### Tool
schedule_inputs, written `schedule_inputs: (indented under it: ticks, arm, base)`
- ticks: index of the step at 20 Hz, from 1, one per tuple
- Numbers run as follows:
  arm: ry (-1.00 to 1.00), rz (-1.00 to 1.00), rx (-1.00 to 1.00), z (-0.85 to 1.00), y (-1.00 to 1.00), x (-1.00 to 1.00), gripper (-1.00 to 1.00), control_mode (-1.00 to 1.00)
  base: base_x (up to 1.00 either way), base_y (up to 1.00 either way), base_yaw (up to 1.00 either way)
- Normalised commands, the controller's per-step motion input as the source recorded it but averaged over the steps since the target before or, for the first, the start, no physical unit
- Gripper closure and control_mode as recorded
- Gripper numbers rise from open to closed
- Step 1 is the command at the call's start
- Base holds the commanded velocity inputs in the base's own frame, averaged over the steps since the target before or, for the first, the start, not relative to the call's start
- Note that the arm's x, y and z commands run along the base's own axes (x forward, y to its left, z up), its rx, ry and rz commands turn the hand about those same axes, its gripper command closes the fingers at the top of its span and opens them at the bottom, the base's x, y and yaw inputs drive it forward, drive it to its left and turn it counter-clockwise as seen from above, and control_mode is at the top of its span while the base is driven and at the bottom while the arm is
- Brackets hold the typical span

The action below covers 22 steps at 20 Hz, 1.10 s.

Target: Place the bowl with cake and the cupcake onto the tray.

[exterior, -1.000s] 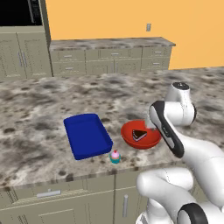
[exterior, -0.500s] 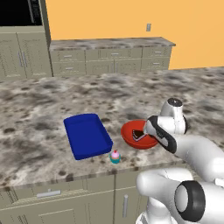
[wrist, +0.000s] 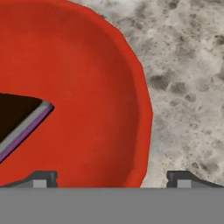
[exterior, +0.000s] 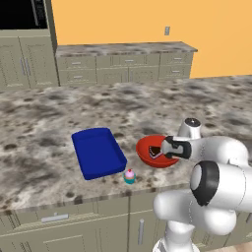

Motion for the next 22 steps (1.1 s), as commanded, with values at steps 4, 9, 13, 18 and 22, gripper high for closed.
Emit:
schedule_inputs:
  ticks: [4,9,13,18,22]
  arm:
    - [0.00,-0.03,0.06,-0.28,0.00,0.19,-1.00,-1.00]
    - [0.00,0.00,0.01,-0.04,0.00,0.03,1.00,-1.00]
    - [0.00,0.00,0.00,0.02,0.00,0.00,1.00,-1.00]
    - [-0.01,0.00,0.13,0.50,-0.13,0.00,1.00,-1.00]
    - [0.00,0.00,0.24,0.87,-0.22,0.01,1.00,-1.00]
  base:
    - [0.00,0.00,0.00]
    - [0.00,0.00,0.00]
    - [0.00,0.00,0.00]
    - [0.00,0.00,0.00]
    - [0.00,0.00,0.00]
